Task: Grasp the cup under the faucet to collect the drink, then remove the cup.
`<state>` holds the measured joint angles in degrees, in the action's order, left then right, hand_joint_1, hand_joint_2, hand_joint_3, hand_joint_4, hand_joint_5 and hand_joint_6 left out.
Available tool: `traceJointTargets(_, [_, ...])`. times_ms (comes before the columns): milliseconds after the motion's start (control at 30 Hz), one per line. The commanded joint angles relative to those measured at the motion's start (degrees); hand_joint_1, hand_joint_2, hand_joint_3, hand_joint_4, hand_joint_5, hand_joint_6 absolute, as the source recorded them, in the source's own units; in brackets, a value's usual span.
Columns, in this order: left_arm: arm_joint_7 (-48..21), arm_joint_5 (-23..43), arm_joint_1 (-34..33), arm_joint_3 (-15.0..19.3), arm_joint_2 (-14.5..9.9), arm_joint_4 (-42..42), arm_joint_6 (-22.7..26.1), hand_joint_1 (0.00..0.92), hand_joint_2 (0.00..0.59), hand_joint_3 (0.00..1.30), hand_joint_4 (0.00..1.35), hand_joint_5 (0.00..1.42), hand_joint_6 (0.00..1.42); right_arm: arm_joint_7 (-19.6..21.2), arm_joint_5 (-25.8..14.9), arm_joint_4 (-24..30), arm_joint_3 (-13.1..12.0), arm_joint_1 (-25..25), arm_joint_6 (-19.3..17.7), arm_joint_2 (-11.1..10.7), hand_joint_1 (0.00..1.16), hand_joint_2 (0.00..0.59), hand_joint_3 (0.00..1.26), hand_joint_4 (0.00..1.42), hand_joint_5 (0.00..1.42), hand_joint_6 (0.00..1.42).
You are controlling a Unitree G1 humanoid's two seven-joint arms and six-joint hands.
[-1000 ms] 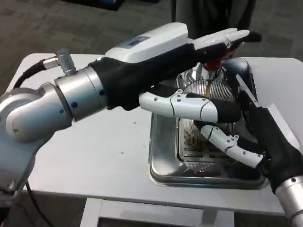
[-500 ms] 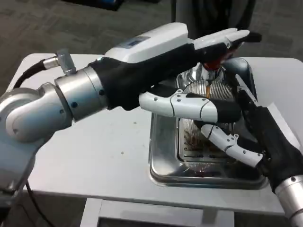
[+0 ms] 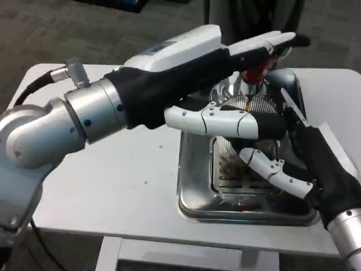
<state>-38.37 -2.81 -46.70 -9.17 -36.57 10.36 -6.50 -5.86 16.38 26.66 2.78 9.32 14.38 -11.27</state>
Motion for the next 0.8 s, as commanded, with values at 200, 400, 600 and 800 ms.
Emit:
traceJointTargets(200, [-1.8,2.59,2.92,0.59,1.21,-1.55,3.77,0.004,0.078,0.06,0.0,0.14,0.14,0.34,-0.67,0.84,-0.36,-1.22,-1.16,0.29,0.54,0.267,0.03,0.01,0.08,0.16])
traceJointTargets(400, [-0.87,4.33,2.56,2.16,2.29,-1.04,4.26,0.011,0.077,0.06,0.0,0.14,0.14,0.39,-0.91,1.43,-0.7,-1.88,-1.3,0.3,0.54,0.269,0.03,0.01,0.09,0.16])
traceJointTargets(600, [-0.13,5.34,2.3,3.8,3.63,0.24,4.54,0.014,0.081,0.06,0.0,0.14,0.14,0.38,-1.28,1.87,-1.15,-2.36,-1.6,0.26,0.54,0.269,0.03,0.01,0.09,0.16])
traceJointTargets(800, [0.53,6.06,0.86,5.73,4.55,2.93,5.96,0.027,0.086,0.06,0.01,0.15,0.15,0.25,-1.63,2.9,-1.62,-3.34,-1.83,0.22,0.54,0.269,0.03,0.01,0.09,0.16])
